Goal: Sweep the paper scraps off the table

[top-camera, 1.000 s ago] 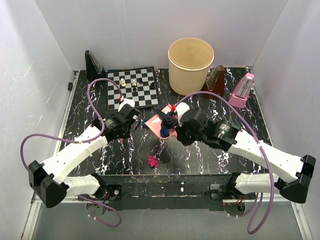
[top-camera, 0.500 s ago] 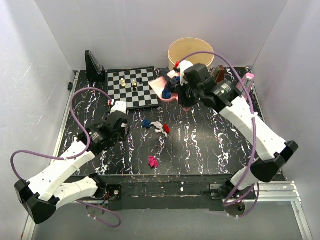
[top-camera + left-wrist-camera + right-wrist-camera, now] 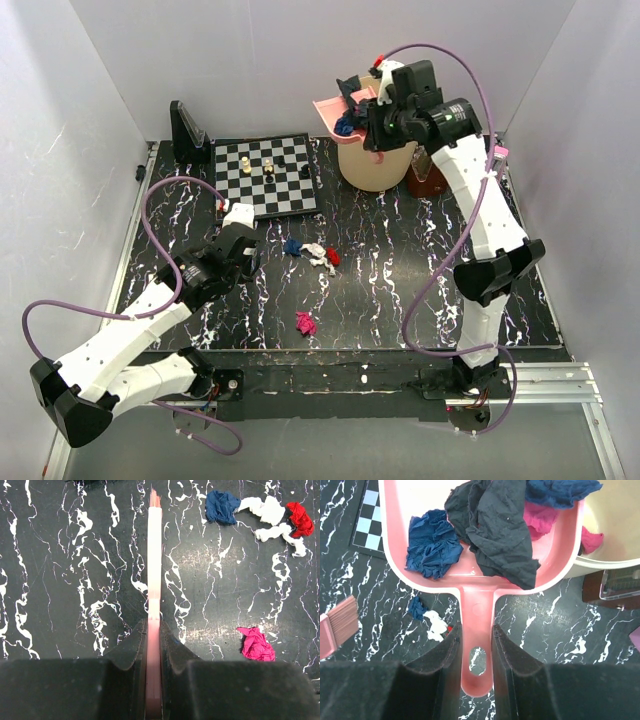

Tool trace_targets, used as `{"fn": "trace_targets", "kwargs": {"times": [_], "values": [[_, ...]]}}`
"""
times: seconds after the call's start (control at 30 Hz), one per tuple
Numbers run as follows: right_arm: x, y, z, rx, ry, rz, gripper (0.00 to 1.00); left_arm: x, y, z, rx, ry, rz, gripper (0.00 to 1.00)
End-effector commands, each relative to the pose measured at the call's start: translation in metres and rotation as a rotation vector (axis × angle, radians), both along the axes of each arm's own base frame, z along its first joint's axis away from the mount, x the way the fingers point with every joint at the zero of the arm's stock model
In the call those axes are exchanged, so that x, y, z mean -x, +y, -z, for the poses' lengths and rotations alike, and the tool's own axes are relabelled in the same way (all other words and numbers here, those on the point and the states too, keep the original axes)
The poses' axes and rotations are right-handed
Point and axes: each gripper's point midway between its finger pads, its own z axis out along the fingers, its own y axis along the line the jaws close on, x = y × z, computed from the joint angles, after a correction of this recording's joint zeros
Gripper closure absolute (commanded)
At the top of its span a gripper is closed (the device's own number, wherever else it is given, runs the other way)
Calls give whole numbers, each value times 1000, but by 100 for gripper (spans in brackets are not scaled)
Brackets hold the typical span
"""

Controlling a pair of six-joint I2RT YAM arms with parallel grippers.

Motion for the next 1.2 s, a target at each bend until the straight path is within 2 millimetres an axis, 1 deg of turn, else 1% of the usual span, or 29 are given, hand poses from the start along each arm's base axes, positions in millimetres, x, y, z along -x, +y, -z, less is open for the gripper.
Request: {"fn": "trace_targets", "kwargs": {"times": [0.0,0.1,0.2,0.3,0.43,0.53,0.7,0.83,0.87,0.97,1.07,1.17], "values": [[-13,3,-20,-181,0,-40,99,-3,-2,-5,20,-28,5,100],[-26,8,-19,-242,3,-45,99,-3,-2,-5,19,-27,2,100],[-39,9,-23,-323,6,-28,99,-3,-2,-3,19,-20,0,100],[-51,7,-30,-434,26,-18,99,-2,0,-4,16,-24,-9,100],[-62,3,-30,-571,108,2,99,-2,1,-4,19,-26,-12,100],[-64,4,-26,-654,161,-12,99,-1,-1,-3,27,-22,-6,100],[-68,-9,-18,-860,246,-42,99,-1,0,-4,27,-25,-8,100],[-70,-15,-13,-967,300,-79,99,-1,0,-6,34,-31,-9,100],[-69,-16,-12,-993,318,-94,99,-1,0,-7,35,-34,-10,100],[-67,-19,-16,-1053,324,-120,99,1,0,-6,40,-29,-6,100],[-66,-19,-20,-1068,331,-128,99,1,-1,-6,43,-28,-5,100],[-63,-19,-32,-1079,317,-147,99,0,-1,-5,40,-28,-3,100]]}}
